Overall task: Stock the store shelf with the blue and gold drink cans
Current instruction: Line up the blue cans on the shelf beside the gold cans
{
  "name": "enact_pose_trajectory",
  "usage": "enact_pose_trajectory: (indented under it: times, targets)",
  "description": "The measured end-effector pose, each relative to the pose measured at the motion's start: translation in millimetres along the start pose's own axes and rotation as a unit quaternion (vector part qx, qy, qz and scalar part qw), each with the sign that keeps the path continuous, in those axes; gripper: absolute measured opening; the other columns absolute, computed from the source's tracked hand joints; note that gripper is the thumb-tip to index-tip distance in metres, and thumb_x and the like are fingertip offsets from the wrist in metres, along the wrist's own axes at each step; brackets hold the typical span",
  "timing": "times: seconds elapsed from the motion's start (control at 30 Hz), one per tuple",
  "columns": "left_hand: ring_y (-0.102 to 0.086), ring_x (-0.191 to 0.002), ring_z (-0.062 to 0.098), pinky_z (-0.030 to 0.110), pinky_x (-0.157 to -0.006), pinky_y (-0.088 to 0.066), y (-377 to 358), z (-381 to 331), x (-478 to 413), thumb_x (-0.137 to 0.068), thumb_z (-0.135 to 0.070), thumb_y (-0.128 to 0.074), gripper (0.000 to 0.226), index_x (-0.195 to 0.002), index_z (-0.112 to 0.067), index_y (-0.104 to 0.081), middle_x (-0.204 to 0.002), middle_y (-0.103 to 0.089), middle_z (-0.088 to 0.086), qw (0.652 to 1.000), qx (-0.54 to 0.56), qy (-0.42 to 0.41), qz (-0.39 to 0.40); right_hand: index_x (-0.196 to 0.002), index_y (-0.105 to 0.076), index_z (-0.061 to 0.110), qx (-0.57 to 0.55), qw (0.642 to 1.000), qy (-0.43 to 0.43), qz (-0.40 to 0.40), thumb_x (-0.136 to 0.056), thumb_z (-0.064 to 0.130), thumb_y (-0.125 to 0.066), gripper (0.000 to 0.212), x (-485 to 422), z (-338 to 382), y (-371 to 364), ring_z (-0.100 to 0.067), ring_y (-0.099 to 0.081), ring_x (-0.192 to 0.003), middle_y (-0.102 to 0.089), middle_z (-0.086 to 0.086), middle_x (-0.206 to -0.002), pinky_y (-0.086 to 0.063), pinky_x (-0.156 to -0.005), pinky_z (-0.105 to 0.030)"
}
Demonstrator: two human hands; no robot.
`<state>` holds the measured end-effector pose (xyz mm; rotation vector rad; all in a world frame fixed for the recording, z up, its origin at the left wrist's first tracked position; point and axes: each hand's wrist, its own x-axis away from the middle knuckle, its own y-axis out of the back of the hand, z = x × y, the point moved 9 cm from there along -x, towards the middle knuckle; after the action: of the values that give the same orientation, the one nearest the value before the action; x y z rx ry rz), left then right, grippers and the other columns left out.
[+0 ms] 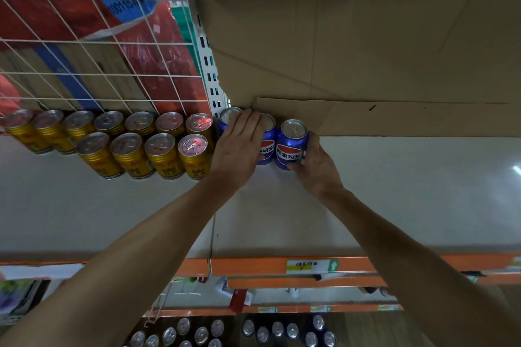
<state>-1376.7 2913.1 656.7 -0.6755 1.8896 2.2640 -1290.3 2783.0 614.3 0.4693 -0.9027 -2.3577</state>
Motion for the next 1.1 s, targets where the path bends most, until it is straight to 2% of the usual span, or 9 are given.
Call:
enact_pose_trajectory:
  times: [0.23, 0.5, 0.63, 0.83, 0.97, 1.1]
  targets:
    - [-0.040, -0.142, 0.029, 0.042, -0.120, -0.030, -15, 6, -9, -0.075, -0.024, -0.087, 0.094, -0.152, -0.011, -0.034, -0.152, -0.044, 0.012, 0.999, 0.020, 0.031, 0.037, -0.146, -0.031, 0.014, 0.001, 1.000, -0.007, 0.007, -0.087, 0.011, -0.074, 0.073, -18, -4, -1, -0.027, -0.055, -0.128, -0.052, -0.009, -0.143, -0.046, -0.103, -0.036]
    - [-0.045, -0.137, 0.029, 0.040, -0.117, -0.034, -17, 7, -11, -0.072, -0.022, -0.088, 0.094, -0.150, -0.011, -0.037, -0.147, -0.047, 0.011, 0.998, 0.048, 0.033, 0.028, -0.147, -0.031, 0.011, -0.004, 1.000, -0.020, 0.005, -0.087, 0.008, -0.073, 0.074, -31, -7, -3, -0.026, -0.050, -0.132, -0.047, -0.011, -0.146, -0.043, -0.107, -0.035]
    - [-0.049, -0.134, 0.030, 0.040, -0.114, -0.038, -14, 7, -13, -0.069, -0.021, -0.091, 0.094, -0.147, -0.011, -0.039, -0.144, -0.051, 0.012, 0.997, 0.063, 0.039, 0.023, -0.146, -0.031, 0.011, 0.018, 1.000, -0.016, 0.010, -0.087, 0.010, -0.074, 0.073, -32, -5, -2, -0.028, -0.055, -0.127, -0.052, -0.012, -0.143, -0.046, -0.102, -0.035]
    - [-0.042, -0.139, 0.030, 0.040, -0.118, -0.030, -8, 5, -11, -0.076, -0.026, -0.085, 0.090, -0.151, -0.011, -0.036, -0.149, -0.046, 0.012, 0.996, 0.072, 0.044, 0.042, -0.146, -0.032, 0.012, 0.054, 0.998, -0.016, 0.014, -0.086, 0.015, -0.076, 0.075, -28, -1, 5, -0.028, -0.056, -0.126, -0.054, -0.012, -0.141, -0.048, -0.100, -0.039]
    - [-0.030, -0.148, 0.028, 0.040, -0.123, -0.018, 0, 6, -8, -0.081, -0.032, -0.081, 0.093, -0.155, -0.010, -0.029, -0.157, -0.037, 0.012, 0.997, 0.053, 0.035, 0.054, -0.151, -0.026, 0.011, 0.090, 0.995, -0.010, 0.040, -0.088, 0.019, -0.074, 0.080, -18, 4, 11, -0.028, -0.048, -0.134, -0.045, -0.011, -0.150, -0.043, -0.106, -0.039]
    - [-0.030, -0.149, 0.030, 0.044, -0.124, -0.023, 22, 9, 15, -0.084, -0.030, -0.078, 0.089, -0.155, -0.007, -0.030, -0.157, -0.037, 0.014, 0.996, 0.066, 0.046, 0.022, -0.154, -0.018, 0.013, 0.154, 0.986, 0.001, 0.067, -0.090, 0.023, -0.072, 0.085, 1, 4, 16, -0.027, -0.040, -0.139, -0.034, -0.010, -0.156, -0.041, -0.107, -0.038]
